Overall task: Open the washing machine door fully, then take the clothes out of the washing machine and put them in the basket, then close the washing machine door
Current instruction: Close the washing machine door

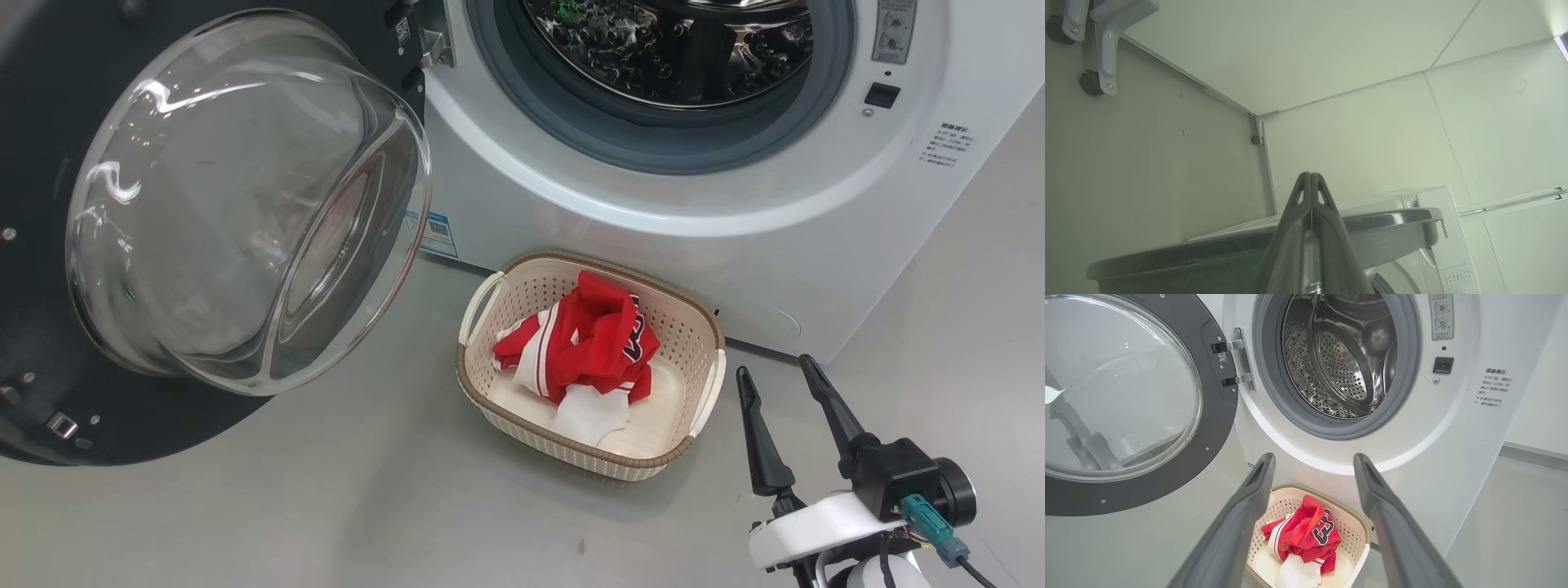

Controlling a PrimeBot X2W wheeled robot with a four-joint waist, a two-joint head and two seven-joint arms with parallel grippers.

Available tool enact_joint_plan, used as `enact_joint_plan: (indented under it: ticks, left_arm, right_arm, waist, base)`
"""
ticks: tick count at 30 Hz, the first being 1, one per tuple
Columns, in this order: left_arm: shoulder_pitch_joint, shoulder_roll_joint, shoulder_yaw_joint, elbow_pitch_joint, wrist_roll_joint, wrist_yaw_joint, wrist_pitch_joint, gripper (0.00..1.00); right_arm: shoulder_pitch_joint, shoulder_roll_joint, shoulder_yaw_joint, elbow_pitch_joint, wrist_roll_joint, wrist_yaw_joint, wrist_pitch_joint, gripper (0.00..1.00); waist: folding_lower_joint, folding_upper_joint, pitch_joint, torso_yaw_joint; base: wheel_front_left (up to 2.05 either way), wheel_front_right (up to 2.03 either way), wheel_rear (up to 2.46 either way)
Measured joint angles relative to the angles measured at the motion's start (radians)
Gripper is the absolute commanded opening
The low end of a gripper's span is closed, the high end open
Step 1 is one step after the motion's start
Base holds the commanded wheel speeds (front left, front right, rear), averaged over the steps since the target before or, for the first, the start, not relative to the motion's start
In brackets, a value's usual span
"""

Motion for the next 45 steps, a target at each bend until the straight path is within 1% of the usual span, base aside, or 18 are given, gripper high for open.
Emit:
enact_joint_plan:
  ticks: [2,9,19,24,29,33,45]
  left_arm:
    - [-0.002,0.003,-0.009,0.021,-0.008,0.0,0.035,0.0]
    - [-0.019,0.02,-0.042,0.067,-0.025,-0.003,0.108,0.0]
    - [-0.048,0.039,-0.062,0.121,-0.032,-0.021,0.169,0.0]
    - [-0.065,0.05,-0.073,0.135,-0.051,-0.046,0.198,0.0]
    - [-0.074,0.055,-0.077,0.151,-0.06,-0.057,0.229,0.0]
    - [-0.076,0.056,-0.083,0.155,-0.07,-0.075,0.263,0.0]
    - [-0.074,0.04,-0.121,0.13,-0.119,-0.109,0.379,0.0]
  right_arm:
    - [-0.001,0.0,0.0,0.0,0.0,0.001,0.0,1.0]
    - [-0.005,0.0,0.002,0.004,0.0,0.008,0.0,1.0]
    - [-0.02,0.0,0.003,0.005,0.0,0.008,0.0,1.0]
    - [-0.02,0.0,0.003,0.006,0.0,0.008,0.0,1.0]
    - [-0.023,0.0,0.003,0.006,0.0,0.008,0.0,1.0]
    - [-0.028,0.0,0.003,0.006,0.0,0.008,0.0,1.0]
    - [-0.04,0.0,0.002,0.006,0.0,0.008,0.0,1.0]
  waist:
    - [0.0,0.0,0.001,-0.003]
    - [0.0,0.0,0.003,-0.009]
    - [0.0,0.0,0.012,-0.015]
    - [0.0,0.0,0.017,-0.018]
    - [0.0,0.0,0.022,-0.021]
    - [0.0,0.0,0.026,-0.022]
    - [0.0,0.0,0.036,-0.026]
  base:
    - [0.0,0.0,0.0]
    - [0.0,0.0,0.0]
    - [0.0,0.0,0.0]
    - [0.0,0.0,0.0]
    - [0.0,0.0,0.0]
    - [0.0,0.0,0.0]
    - [0.0,0.0,0.0]
